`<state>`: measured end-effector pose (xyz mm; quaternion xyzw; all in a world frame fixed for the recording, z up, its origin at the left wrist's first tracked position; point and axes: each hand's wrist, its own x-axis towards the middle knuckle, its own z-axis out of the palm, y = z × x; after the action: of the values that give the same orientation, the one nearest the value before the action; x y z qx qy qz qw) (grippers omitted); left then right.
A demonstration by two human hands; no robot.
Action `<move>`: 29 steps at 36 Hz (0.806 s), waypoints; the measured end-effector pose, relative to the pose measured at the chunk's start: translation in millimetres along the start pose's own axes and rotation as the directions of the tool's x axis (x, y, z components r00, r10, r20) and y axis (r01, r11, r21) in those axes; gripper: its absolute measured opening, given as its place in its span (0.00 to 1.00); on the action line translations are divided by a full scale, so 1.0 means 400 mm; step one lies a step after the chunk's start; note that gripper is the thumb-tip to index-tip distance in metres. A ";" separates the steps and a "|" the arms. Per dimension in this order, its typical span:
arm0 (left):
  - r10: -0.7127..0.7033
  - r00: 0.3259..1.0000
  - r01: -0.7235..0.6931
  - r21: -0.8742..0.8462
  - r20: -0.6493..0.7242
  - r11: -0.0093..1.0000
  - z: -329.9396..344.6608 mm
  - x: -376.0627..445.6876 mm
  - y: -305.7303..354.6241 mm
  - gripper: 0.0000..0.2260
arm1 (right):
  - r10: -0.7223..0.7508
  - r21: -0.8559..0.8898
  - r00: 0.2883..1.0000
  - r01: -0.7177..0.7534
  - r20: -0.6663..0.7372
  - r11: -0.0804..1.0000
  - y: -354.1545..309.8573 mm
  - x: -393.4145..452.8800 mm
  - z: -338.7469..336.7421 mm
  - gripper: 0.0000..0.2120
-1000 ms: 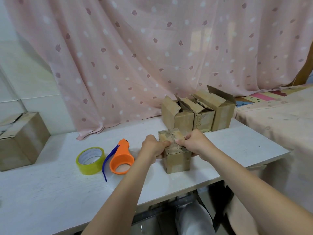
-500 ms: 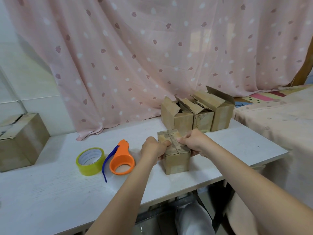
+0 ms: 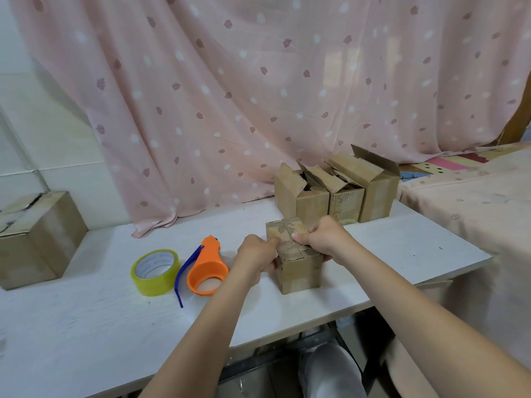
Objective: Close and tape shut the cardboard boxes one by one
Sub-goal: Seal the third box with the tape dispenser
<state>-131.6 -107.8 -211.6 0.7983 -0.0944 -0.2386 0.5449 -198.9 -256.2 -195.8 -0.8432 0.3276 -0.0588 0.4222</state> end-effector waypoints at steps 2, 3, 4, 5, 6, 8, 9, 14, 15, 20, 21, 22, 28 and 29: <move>0.003 1.000 -0.004 0.018 0.016 1.000 -0.008 -0.014 0.008 0.13 | -0.019 0.002 1.000 0.019 -0.002 1.000 -0.009 -0.011 0.000 0.21; 0.004 1.000 -0.005 0.025 0.029 1.000 -0.014 -0.026 0.016 0.13 | -0.035 -0.028 0.999 0.035 -0.012 0.999 -0.011 -0.017 0.001 0.20; 0.003 0.999 -0.005 0.043 0.041 0.999 -0.024 -0.031 0.021 0.12 | -0.052 -0.083 0.998 0.050 -0.028 0.995 -0.013 -0.027 0.003 0.20; 0.007 0.998 -0.011 0.072 0.055 0.997 -0.034 -0.035 0.025 0.12 | -0.073 -0.153 0.996 0.064 -0.051 0.986 -0.014 -0.033 0.008 0.21; 0.027 0.997 -0.036 0.129 0.071 0.991 -0.047 -0.035 0.026 0.11 | -0.101 -0.223 0.992 0.082 -0.077 0.971 -0.016 -0.043 0.014 0.21; 0.107 0.992 -0.120 0.276 0.062 0.954 -0.079 -0.028 0.029 0.08 | -0.170 -0.312 0.977 0.123 -0.127 0.942 -0.013 -0.058 0.030 0.18; 0.151 0.988 -0.156 0.336 0.039 0.929 -0.098 -0.029 0.034 0.06 | -0.212 -0.321 0.966 0.155 -0.151 0.934 -0.011 -0.066 0.038 0.17; 0.335 0.931 -0.176 0.630 -0.143 0.756 -0.229 -0.034 0.018 0.12 | -0.522 -0.415 0.844 0.434 -0.123 0.799 0.010 -0.127 0.053 0.24; 0.329 0.931 -0.129 0.703 -0.156 0.699 -0.255 -0.037 0.009 0.14 | -0.578 -0.459 0.813 0.490 -0.065 0.741 0.017 -0.135 0.054 0.24; -0.007 0.991 0.119 0.878 -0.130 0.463 -0.319 -0.070 -0.010 0.17 | -0.526 -0.649 0.818 0.532 0.230 0.544 0.035 -0.140 0.076 0.37; -0.037 0.991 0.134 0.888 -0.131 0.439 -0.320 -0.074 -0.014 0.15 | -0.509 -0.683 0.825 0.519 0.244 0.513 0.033 -0.141 0.079 0.38; -0.051 0.989 0.149 0.896 -0.141 0.418 -0.318 -0.077 -0.017 0.12 | -0.497 -0.701 0.831 0.509 0.249 0.500 0.029 -0.142 0.080 0.37; -0.071 0.987 0.158 0.914 -0.142 0.374 -0.301 -0.082 -0.029 0.10 | -0.424 -0.688 0.859 0.492 0.285 0.533 0.002 -0.155 0.073 0.34; -0.070 0.989 0.147 0.919 -0.130 0.366 -0.299 -0.081 -0.029 0.10 | -0.410 -0.669 0.868 0.484 0.282 0.564 -0.002 -0.158 0.071 0.34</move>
<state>-103.2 9.0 -178.3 0.9783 -0.1401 -0.1526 -0.0088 -236.8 -198.7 -202.0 -0.9959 0.0792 0.0097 0.0427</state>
